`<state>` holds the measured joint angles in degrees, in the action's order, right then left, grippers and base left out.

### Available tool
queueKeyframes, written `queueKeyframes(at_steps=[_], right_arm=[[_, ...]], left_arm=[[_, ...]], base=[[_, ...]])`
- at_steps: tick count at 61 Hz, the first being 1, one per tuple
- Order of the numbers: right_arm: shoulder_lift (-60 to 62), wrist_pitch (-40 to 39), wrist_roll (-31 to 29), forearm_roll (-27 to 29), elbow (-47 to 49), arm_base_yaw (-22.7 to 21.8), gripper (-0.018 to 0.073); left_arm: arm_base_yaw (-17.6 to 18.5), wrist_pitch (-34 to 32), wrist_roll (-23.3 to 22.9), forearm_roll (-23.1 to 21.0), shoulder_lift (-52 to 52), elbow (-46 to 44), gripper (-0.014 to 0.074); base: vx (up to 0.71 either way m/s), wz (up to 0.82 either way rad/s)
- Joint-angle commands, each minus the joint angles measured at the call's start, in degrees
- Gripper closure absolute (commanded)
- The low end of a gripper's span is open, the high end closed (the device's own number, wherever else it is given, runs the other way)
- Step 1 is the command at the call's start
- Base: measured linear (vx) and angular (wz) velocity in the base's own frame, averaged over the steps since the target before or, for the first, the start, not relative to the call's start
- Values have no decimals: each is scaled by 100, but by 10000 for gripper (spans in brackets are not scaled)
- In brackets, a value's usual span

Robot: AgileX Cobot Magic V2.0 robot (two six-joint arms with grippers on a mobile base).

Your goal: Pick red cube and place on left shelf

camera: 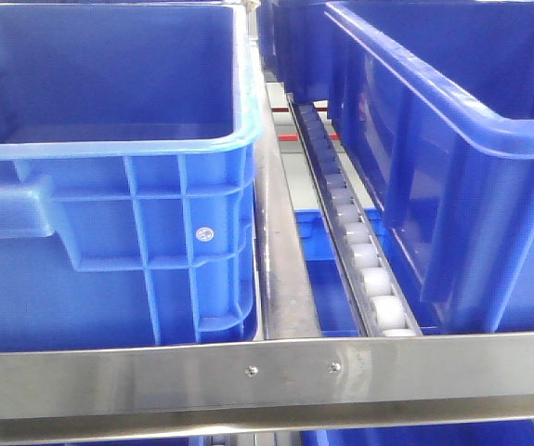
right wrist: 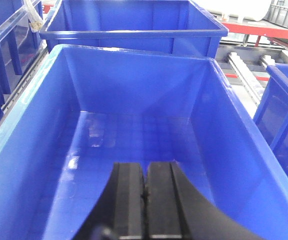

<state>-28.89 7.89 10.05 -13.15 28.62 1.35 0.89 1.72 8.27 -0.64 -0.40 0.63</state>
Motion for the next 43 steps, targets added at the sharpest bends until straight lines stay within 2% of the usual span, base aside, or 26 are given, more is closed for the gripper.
queueKeyframes(at_steps=[1,13,31,39,43], right_arm=[[191,-493,-2,50,-17,-3,509],[977,-552,-2,65,-870,-3,509],[2523,-1185,-2,65,-2466,-3,509],[3031,-1343,-2,65,-2906,-3,509],[3055,-1137,10,65,-2884,-3,509]], left_arm=[[31,-520,3,-27,40,126,491],[31,-520,3,-27,40,126,491],[31,-520,3,-27,40,126,491],[31,-520,3,-27,40,126,491],[31,-520,3,-27,40,126,491]], base=[[0,0],[0,0],[0,0],[0,0],[0,0]])
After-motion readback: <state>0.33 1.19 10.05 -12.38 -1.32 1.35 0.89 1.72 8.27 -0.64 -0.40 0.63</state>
